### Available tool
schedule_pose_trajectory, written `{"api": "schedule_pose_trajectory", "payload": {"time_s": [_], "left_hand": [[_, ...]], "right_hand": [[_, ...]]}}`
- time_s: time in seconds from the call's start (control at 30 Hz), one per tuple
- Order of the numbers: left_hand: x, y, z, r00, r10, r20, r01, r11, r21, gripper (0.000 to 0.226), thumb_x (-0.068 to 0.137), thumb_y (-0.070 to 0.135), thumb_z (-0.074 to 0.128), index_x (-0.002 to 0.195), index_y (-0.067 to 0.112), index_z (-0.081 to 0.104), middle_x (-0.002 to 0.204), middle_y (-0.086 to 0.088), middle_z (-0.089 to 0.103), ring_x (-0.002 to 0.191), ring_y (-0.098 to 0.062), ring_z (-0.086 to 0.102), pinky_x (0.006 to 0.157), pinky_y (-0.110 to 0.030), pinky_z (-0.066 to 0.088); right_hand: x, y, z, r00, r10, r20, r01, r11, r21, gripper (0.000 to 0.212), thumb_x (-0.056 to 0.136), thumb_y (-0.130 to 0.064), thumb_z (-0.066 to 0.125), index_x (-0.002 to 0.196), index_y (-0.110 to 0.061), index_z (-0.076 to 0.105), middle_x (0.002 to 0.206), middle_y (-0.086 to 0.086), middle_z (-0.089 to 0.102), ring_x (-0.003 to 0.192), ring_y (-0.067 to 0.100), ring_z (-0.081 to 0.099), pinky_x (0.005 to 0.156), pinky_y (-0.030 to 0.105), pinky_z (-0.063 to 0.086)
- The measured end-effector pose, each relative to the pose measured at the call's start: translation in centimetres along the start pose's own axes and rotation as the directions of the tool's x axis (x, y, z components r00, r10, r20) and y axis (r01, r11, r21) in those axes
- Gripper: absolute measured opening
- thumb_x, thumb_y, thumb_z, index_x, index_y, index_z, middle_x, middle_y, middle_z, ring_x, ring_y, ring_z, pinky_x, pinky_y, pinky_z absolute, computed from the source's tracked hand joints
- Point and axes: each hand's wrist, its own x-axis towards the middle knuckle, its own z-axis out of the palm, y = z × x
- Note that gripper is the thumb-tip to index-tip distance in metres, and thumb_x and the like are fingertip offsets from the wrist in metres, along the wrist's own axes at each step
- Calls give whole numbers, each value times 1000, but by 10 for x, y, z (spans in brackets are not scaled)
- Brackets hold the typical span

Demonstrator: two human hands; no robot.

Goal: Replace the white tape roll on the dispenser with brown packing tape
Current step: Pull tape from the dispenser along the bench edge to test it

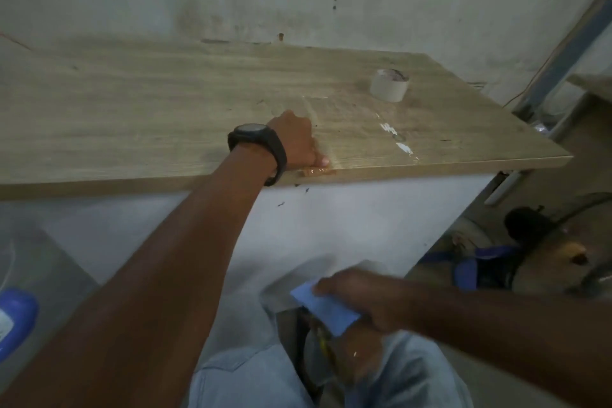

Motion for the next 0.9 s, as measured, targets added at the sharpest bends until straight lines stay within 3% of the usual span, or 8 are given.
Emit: {"api": "schedule_pose_trajectory", "payload": {"time_s": [0.1,0.13,0.23,0.33,0.5,0.67,0.8,0.9], "left_hand": [[-1,-4,-2,1000,-2,1,2,1000,8,72,81,75,54,121,17,67,119,-12,65,100,-28,57,79,-37,47],[0,-5,-3,1000,6,6,-6,1000,23,74,80,76,53,121,17,67,119,-12,65,94,-25,54,79,-37,47],[3,-5,-7,1000,12,22,-14,998,61,78,75,82,51,118,19,70,119,-12,67,83,-21,51,78,-36,49],[3,-3,-11,1000,-10,27,9,998,59,74,74,81,56,114,20,72,111,-8,71,81,-21,56,74,-34,50],[0,5,-15,998,-57,20,56,997,45,71,74,77,61,110,18,73,101,-8,68,85,-24,60,72,-36,51],[-3,9,-13,995,-101,6,101,993,-68,60,74,67,70,104,16,75,103,-8,71,86,-25,65,79,-40,56],[-9,6,-16,991,-101,-84,82,975,-204,34,83,41,74,107,17,78,109,-8,77,104,-26,69,94,-42,55],[-14,8,-16,986,-109,-126,74,964,-253,21,84,20,71,103,14,79,106,-12,77,103,-31,70,93,-40,55]], "right_hand": [[24,20,13,997,-44,-65,48,998,52,12,94,-11,58,91,-4,66,83,11,69,68,19,65,57,24,53],[31,19,13,990,-90,-111,97,994,59,14,94,-13,59,93,-1,67,87,14,70,70,21,66,60,26,54],[33,-1,2,948,-221,-227,241,969,62,39,91,-25,65,113,7,67,112,23,68,98,34,67,90,41,53],[24,-21,-4,927,-292,-237,324,940,108,62,73,-40,73,112,7,66,109,26,69,94,37,68,88,46,54],[12,-31,-13,926,-319,-201,353,921,167,39,85,-30,71,108,2,68,98,20,73,75,29,69,65,33,56],[-3,-33,-16,921,-343,-183,376,905,197,40,86,-32,71,109,1,68,90,18,73,69,26,68,64,32,53],[-27,-53,-29,896,-411,-167,440,869,224,34,87,-32,67,105,-3,69,81,13,73,61,22,67,55,27,52],[-40,-77,-40,860,-469,-202,506,836,211,38,82,-34,67,107,-5,69,87,14,74,68,25,67,62,31,52]]}}
